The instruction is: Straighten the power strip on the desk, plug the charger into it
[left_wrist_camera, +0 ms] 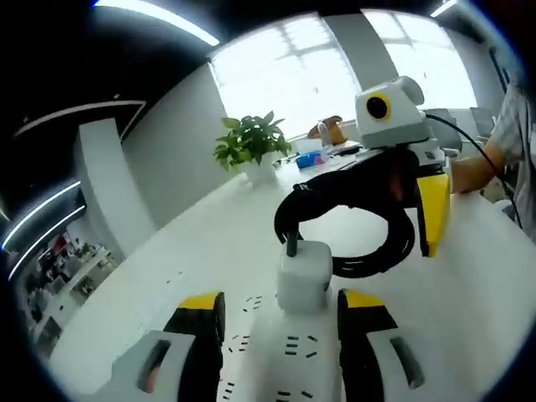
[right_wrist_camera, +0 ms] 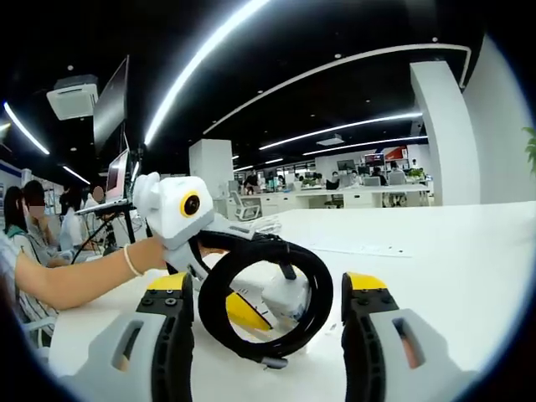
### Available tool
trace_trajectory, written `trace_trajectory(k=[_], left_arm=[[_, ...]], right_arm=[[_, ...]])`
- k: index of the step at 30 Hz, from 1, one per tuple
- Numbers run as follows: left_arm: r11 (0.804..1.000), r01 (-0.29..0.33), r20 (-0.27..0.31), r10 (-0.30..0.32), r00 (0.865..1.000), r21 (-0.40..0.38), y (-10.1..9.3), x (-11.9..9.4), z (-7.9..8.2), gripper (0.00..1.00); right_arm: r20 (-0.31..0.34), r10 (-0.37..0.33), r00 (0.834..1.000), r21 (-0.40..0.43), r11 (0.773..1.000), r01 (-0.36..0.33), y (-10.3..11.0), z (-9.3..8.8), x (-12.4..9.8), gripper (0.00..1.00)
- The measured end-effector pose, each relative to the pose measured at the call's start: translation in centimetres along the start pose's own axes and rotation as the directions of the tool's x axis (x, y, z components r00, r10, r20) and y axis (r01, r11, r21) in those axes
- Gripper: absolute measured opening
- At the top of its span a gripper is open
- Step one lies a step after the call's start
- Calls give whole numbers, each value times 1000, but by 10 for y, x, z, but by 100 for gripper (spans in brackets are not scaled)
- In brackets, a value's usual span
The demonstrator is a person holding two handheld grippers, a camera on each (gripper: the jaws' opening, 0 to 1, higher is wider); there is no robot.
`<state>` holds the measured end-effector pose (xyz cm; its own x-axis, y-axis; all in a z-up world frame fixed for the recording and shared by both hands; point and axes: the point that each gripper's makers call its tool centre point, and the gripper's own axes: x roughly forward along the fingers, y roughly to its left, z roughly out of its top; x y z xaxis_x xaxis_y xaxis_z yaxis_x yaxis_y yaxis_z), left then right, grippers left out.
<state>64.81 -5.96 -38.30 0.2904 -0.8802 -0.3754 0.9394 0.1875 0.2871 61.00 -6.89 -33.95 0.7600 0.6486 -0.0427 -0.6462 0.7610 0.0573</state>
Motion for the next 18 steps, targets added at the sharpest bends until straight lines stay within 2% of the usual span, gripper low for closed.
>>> trace_trajectory(k=[8, 10, 14, 18], left_arm=[[1000, 4, -37, -3, 999, 30, 0, -4, -5, 57], [1000, 4, -34, -3, 999, 26, 0, -6, -3, 57], [1000, -3, 9, 3, 1000, -10, 0, -9, 5, 59], [999, -22, 2, 22, 1000, -24, -7, -15, 5, 63]], right_arm=[[8, 29, 1000, -8, 1000, -29, 7, 3, 1, 81], [17, 33, 999, -7, 999, -33, 9, 5, 0, 83], [21, 32, 999, -16, 999, -32, 9, 7, 0, 88], [27, 42, 999, -24, 999, -41, 12, 9, -1, 92]])
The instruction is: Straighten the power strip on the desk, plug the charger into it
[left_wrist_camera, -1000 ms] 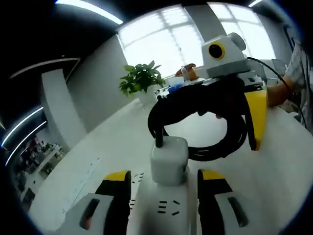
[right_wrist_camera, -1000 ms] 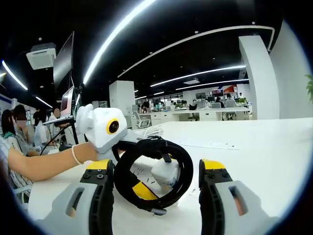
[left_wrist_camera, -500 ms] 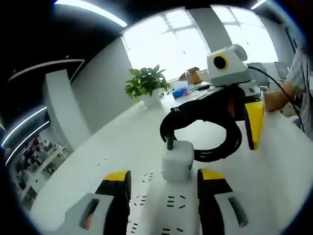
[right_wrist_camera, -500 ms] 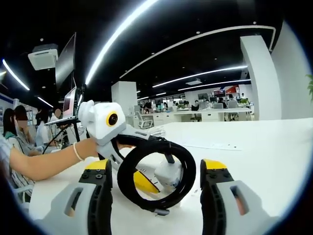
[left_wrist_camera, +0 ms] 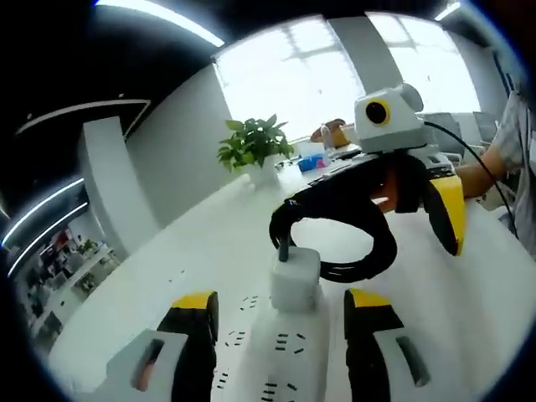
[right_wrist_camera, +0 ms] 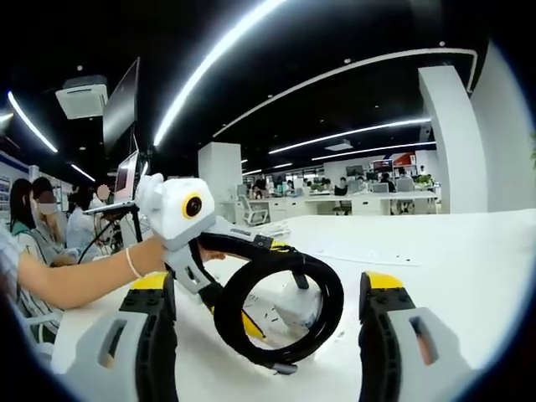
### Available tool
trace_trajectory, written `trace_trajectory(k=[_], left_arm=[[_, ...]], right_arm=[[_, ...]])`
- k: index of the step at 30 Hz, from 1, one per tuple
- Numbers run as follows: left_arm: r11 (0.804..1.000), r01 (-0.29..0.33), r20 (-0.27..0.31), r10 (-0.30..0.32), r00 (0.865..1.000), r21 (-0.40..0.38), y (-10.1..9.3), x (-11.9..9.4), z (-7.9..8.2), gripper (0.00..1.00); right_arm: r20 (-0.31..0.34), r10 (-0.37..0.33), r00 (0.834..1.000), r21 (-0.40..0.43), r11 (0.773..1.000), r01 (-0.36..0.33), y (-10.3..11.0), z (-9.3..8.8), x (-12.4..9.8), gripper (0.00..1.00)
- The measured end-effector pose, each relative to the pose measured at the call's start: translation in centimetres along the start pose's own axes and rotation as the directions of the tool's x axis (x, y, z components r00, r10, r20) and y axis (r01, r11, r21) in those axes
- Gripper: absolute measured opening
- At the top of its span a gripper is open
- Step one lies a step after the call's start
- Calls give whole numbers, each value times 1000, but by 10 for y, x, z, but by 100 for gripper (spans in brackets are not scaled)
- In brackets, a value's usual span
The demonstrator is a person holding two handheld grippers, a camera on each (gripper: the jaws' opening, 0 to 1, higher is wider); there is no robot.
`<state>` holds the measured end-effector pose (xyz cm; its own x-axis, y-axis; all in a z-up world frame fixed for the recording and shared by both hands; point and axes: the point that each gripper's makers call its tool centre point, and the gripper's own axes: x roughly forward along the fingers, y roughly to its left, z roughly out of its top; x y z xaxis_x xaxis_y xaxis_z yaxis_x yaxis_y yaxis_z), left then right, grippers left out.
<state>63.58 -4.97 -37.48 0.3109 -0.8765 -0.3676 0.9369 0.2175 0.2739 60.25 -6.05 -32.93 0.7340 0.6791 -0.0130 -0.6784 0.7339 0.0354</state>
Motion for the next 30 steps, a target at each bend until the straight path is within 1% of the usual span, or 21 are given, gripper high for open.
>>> trace_trajectory(k=[3, 4, 6, 7, 8, 10, 12, 15, 17, 18, 20, 23, 24, 25, 26, 30], left_arm=[[999, -48, -24, 48, 999, 5, -2, -10, -8, 70], [997, -71, -40, 70, 997, -17, 1, -14, -12, 73], [992, -86, -25, 84, 996, -97, 1, -24, -13, 75], [987, -91, -7, 91, 996, -131, 1, -29, -12, 77], [980, -100, 23, 105, 994, -170, 4, -34, -9, 79], [960, -113, 92, 140, 986, -255, 9, -45, -3, 83], [942, -115, 132, 164, 978, -314, 11, -53, 0, 84], [921, -120, 183, 199, 963, -370, 14, -65, 2, 93], [913, -131, 192, 218, 957, -387, 16, -71, 2, 96], [914, -137, 194, 225, 955, -382, 14, -75, 3, 99], [914, -156, 198, 243, 950, -375, 13, -82, 5, 99], [903, -159, 208, 257, 944, -398, 11, -92, 5, 99], [902, -155, 218, 260, 941, -403, 10, -96, 5, 99], [904, -151, 229, 258, 938, -400, 10, -100, 6, 99], [902, -152, 233, 262, 936, -404, 12, -104, 6, 99], [891, -156, 243, 279, 929, -425, 26, -118, 0, 99]], right_arm=[[26, 19, 999, 4, 1000, -19, 4, 7, 0, 96], [37, 25, 999, 8, 1000, -26, 6, 9, 0, 97], [59, 36, 998, 12, 999, -37, 9, 13, -2, 99], [65, 38, 997, 13, 999, -39, 10, 15, -2, 99], [77, 42, 996, 14, 999, -44, 10, 18, -2, 100], [86, 46, 995, 11, 999, -47, 11, 20, -2, 100], [91, 50, 995, 4, 999, -51, 12, 21, -2, 100], [100, 54, 994, 8, 998, -55, 11, 22, -1, 100], [108, 58, 992, 10, 998, -59, 11, 24, -1, 100], [109, 59, 992, 9, 998, -61, 11, 25, -1, 100], [120, 65, 991, 6, 998, -66, 11, 30, -4, 100], [178, 75, 981, -2, 997, -76, 9, 45, -11, 100], [206, 80, 975, -19, 997, -78, 7, 51, -14, 100], [211, 76, 974, -26, 997, -72, 4, 52, -17, 100], [211, 73, 975, -33, 997, -68, 0, 53, -19, 100], [141, 93, 986, -60, 995, -85, -18, 49, -23, 100]])
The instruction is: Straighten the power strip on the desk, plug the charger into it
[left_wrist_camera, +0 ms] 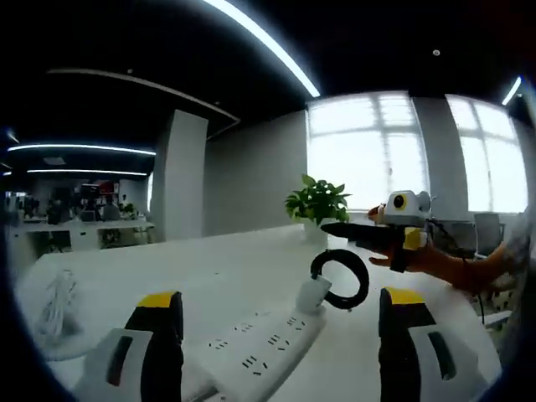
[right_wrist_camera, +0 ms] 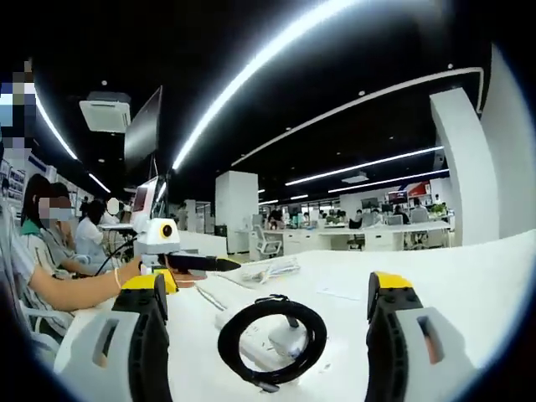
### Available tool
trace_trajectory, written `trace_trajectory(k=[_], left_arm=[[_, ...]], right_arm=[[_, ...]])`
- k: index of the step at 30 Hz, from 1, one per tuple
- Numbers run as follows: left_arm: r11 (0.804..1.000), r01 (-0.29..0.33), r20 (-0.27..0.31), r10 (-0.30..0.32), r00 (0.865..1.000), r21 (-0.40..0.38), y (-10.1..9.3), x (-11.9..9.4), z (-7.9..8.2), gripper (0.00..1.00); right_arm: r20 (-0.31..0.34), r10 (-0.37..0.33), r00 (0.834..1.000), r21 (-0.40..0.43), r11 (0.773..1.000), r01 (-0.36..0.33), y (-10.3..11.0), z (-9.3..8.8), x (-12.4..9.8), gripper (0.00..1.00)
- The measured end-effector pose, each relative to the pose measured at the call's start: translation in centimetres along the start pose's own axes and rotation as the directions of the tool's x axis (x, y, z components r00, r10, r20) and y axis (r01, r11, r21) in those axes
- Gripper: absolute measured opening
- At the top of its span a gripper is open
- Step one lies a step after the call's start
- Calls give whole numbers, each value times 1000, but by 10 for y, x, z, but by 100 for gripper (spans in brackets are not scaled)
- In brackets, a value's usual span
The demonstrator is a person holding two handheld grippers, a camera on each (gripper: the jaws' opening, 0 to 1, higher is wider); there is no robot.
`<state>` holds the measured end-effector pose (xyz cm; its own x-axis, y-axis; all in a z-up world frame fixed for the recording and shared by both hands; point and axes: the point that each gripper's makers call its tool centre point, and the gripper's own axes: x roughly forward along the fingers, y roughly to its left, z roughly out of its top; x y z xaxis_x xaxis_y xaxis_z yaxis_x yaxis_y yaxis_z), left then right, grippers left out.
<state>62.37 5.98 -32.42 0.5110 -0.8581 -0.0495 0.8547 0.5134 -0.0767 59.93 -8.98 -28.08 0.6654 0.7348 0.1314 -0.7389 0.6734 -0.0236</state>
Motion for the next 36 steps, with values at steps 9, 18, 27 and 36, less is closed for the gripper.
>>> trace_trajectory(k=[9, 18, 27, 36], left_arm=[[993, -117, -51, 118, 992, 20, 36, -14, -14, 98], [986, -166, -65, 165, 984, 3, 47, -14, -23, 97], [987, -161, -39, 160, 986, -1, 41, -13, -15, 96], [987, -159, -21, 159, 987, -3, 41, -13, -10, 96]], right_arm=[[-109, 82, 991, -84, 992, -91, -37, 8, -12, 100], [-314, 88, 945, -196, 968, -155, -51, -22, -3, 100], [-505, 42, 862, -335, 911, -241, -54, -57, 10, 100], [-536, 63, 842, -354, 888, -292, -47, -56, 22, 100]])
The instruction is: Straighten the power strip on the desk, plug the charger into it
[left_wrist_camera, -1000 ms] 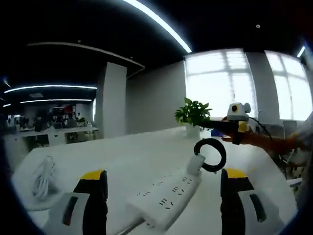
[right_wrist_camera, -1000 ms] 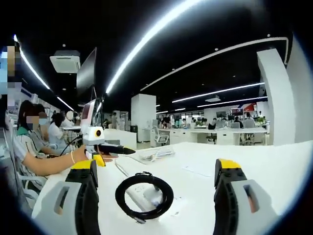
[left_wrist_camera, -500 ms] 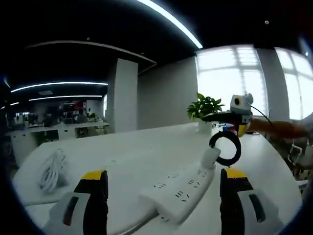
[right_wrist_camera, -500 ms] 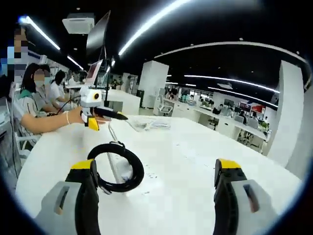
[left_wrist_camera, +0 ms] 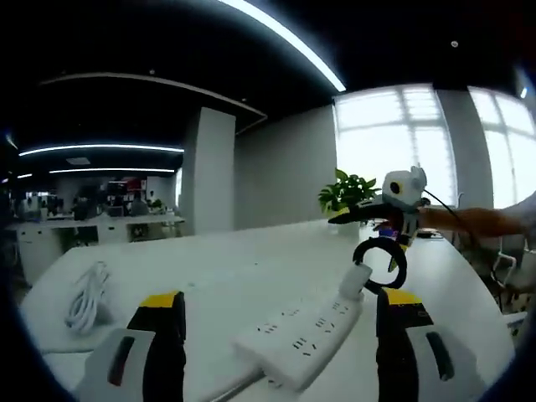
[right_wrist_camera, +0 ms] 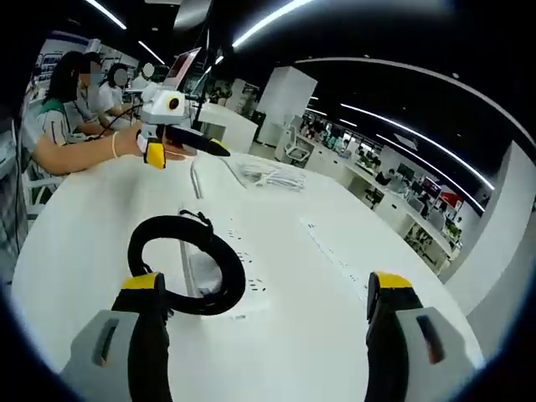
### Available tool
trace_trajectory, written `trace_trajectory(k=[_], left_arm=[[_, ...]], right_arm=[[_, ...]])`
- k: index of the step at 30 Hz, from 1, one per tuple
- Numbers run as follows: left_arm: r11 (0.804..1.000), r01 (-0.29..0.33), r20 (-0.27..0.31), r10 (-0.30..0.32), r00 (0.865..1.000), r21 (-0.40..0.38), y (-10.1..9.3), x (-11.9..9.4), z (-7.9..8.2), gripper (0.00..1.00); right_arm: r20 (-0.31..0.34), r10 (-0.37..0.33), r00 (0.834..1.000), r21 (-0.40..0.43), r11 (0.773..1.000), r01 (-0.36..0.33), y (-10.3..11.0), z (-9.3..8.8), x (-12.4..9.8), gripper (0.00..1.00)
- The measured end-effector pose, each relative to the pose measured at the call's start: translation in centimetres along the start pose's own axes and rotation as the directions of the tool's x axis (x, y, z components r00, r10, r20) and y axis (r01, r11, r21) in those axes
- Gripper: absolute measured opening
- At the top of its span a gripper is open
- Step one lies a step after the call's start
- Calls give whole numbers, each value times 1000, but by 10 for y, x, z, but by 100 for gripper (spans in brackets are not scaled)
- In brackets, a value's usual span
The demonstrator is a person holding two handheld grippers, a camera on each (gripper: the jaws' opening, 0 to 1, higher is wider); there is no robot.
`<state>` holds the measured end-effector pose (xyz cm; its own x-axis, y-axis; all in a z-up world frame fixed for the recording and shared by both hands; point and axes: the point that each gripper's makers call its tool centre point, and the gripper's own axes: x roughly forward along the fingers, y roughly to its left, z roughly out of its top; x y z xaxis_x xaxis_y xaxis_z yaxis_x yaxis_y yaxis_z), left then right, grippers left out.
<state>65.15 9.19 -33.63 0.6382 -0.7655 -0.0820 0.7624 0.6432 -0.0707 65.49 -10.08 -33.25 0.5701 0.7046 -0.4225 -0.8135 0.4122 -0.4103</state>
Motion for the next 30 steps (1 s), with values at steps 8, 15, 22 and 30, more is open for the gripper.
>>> trace_trajectory(k=[8, 15, 22, 30], left_arm=[[1000, -3, -8, 3, 1000, -13, 2, 2, -3, 96], [1000, 11, -13, -11, 1000, -16, -1, 3, -5, 96], [1000, -5, -31, 4, 1000, -18, 2, 3, -10, 96], [1000, -21, -84, 23, 996, 16, 6, 5, -21, 95]], right_arm=[[-7, 31, 999, -8, 999, -31, 1, 4, 7, 93], [-16, 100, 995, -12, 995, -100, 13, 5, 16, 82], [-47, 164, 985, -40, 985, -166, 29, 8, 24, 73], [-133, 227, 965, -116, 963, -243, 37, 12, 32, 61]])
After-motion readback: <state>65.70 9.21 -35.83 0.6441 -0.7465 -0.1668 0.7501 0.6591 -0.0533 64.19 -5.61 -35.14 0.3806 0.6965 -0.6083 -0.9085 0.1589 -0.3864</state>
